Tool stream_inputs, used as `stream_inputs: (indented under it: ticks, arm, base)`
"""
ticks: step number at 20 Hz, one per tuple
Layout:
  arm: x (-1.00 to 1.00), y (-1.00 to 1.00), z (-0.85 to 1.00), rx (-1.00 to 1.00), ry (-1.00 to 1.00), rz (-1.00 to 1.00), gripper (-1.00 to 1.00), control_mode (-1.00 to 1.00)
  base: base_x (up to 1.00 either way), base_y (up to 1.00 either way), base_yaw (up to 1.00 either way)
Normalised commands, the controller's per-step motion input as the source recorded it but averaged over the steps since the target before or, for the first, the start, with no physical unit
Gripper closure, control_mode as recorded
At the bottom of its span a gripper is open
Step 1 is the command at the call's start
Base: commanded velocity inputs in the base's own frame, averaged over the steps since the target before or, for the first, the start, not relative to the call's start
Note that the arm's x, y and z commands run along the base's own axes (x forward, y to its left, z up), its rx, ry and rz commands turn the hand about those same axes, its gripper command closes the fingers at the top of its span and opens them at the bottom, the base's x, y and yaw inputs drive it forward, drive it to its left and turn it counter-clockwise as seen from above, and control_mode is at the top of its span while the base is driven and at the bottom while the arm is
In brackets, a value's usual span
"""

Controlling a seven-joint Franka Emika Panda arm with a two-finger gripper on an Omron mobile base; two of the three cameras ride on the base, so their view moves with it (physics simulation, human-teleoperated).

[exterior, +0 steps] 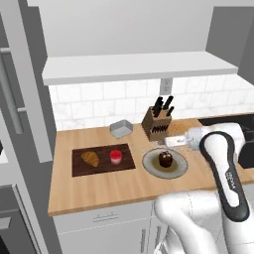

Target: From the different types of pastries on the counter, select a croissant and place it on the cutting board. Then retrieve a jar of jam from the cabinet and place it alongside the croissant on the cutting board.

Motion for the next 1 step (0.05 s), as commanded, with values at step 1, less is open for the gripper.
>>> stream_inputs:
  ticks: [1]
  arm:
    - [-1.0,-0.54,0.86,0.15,0.0,-0.13,-1.0,-1.0]
  base:
    - [0.0,0.0,0.0]
